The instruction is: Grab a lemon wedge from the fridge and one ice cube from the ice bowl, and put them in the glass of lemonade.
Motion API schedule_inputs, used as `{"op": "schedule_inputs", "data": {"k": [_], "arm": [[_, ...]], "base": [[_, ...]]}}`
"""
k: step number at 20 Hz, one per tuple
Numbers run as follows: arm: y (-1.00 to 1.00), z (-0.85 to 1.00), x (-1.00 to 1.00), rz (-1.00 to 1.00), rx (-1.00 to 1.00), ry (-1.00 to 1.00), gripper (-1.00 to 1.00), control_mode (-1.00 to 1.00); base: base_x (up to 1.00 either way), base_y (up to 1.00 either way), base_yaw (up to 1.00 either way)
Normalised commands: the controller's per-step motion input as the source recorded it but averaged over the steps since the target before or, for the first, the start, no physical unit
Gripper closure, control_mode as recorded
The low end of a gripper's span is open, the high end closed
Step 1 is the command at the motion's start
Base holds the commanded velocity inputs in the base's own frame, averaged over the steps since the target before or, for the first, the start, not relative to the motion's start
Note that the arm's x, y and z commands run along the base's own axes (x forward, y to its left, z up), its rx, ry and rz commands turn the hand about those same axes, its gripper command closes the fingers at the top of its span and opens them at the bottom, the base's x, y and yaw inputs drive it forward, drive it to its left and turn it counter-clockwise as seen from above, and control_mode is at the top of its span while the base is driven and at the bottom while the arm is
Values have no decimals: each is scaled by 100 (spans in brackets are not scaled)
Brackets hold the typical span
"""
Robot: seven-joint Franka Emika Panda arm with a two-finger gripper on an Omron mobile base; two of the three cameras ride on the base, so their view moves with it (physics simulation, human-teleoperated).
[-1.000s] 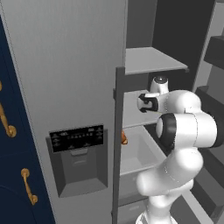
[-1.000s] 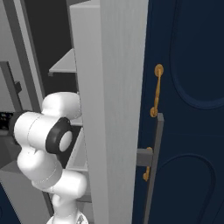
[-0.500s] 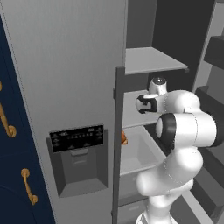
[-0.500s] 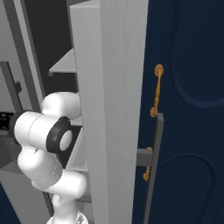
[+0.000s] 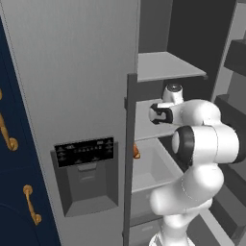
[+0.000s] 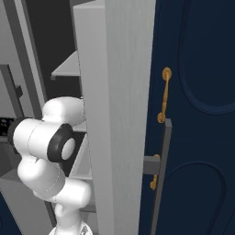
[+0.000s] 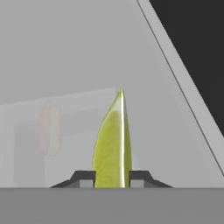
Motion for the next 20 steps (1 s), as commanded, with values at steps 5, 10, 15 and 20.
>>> {"op": "schedule_inputs", "data": {"k": [5, 10, 15, 20], "arm": [[28, -26, -100, 0, 0, 0, 100, -100], [27, -9, -100, 0, 0, 0, 100, -100], [0, 37, -100, 0, 0, 0, 100, -100], [4, 58, -100, 0, 1, 0, 100, -100]], "base": [[0, 0, 0], [0, 0, 0], [0, 0, 0], [0, 0, 0]]}}
